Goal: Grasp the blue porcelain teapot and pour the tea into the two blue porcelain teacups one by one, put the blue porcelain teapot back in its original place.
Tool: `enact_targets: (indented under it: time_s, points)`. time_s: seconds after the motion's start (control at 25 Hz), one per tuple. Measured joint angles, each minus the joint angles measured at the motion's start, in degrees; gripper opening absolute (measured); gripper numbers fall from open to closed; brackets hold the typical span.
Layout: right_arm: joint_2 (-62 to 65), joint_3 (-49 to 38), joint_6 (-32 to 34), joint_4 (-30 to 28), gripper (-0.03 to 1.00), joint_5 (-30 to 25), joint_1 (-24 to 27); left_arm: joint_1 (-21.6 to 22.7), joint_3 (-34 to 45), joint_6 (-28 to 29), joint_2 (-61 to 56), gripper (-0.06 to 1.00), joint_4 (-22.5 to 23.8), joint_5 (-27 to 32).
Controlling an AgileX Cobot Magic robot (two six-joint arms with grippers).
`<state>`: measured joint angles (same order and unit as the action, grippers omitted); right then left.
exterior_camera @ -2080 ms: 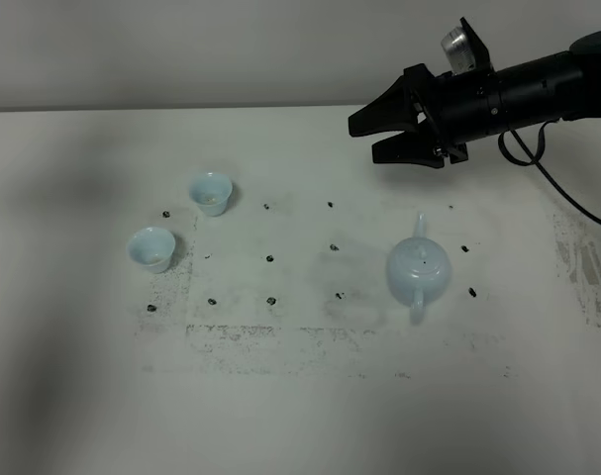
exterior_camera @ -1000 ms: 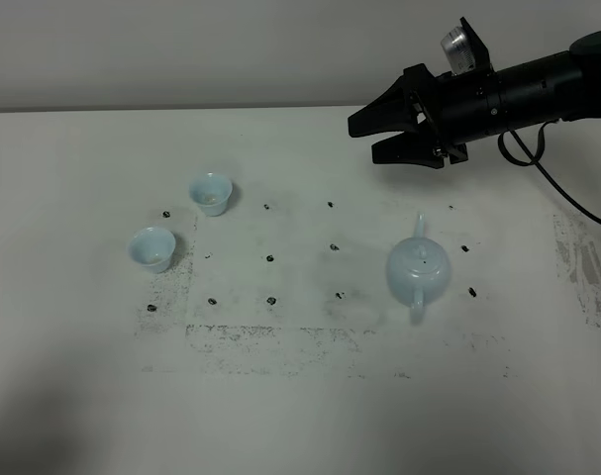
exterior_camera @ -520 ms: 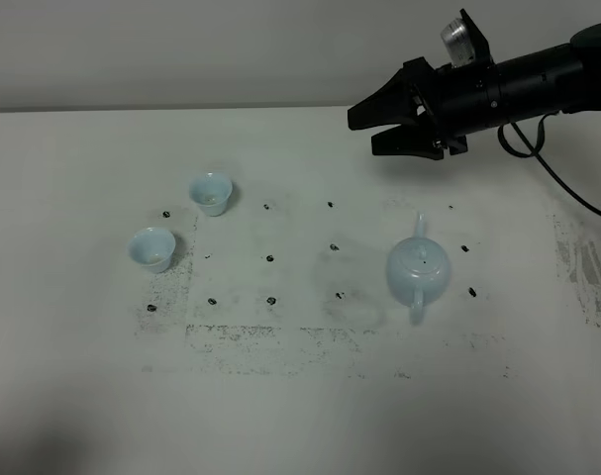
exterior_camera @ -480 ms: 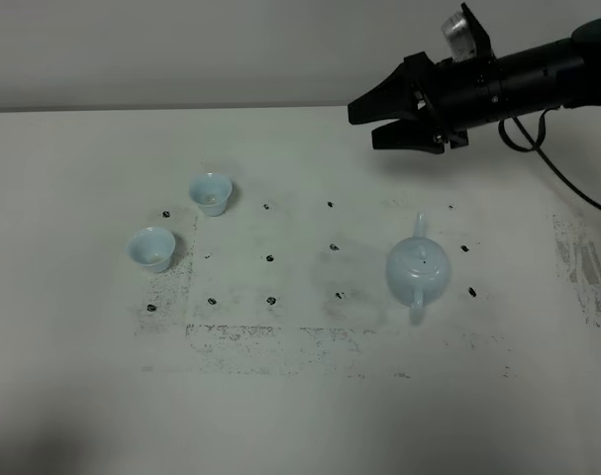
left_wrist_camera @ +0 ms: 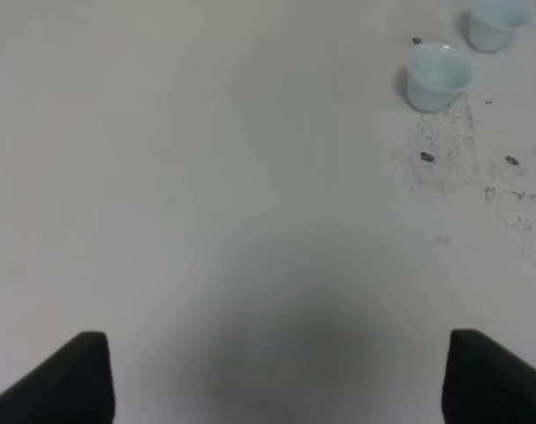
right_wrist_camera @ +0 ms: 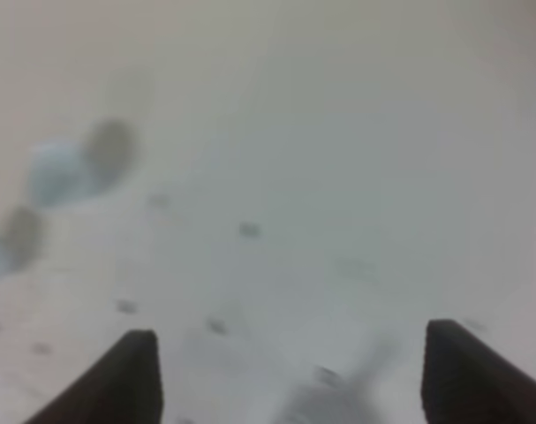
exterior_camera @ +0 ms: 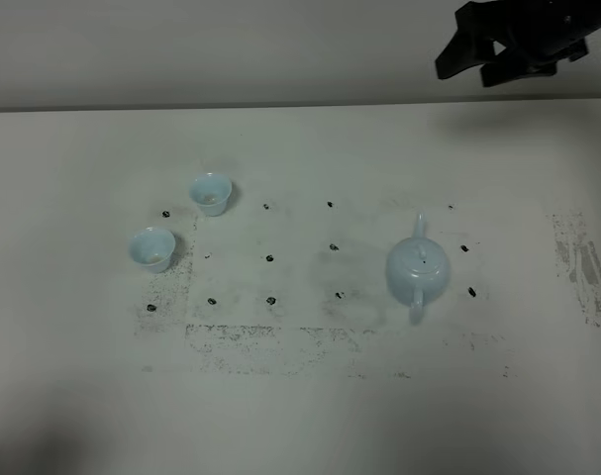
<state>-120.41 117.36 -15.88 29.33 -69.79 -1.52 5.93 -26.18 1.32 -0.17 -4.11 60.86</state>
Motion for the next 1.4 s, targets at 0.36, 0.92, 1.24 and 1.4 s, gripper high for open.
enact_targets:
  time_s: [0.36, 0.92, 1.24, 1.4]
  points:
    - [15.1, -9.3, 7.7, -14.8, 0.59, -0.1, 0.0, 0.0, 0.0, 0.0, 0.0, 0.72, 0.0, 0.0]
    - [37.3, -47.7, 10.4, -15.0, 0.59, -0.1, -7.4, 0.0, 0.0, 0.1, 0.0, 0.72, 0.0, 0.0]
    - [37.1, -59.3, 18.6, -15.0, 0.59, 16.4, -15.1, 0.0, 0.0, 0.1, 0.0, 0.72, 0.0, 0.0]
    - [32.8, -58.1, 20.6, -14.3, 0.59, 18.6, -16.5, 0.0, 0.0, 0.1, 0.0, 0.72, 0.0, 0.0]
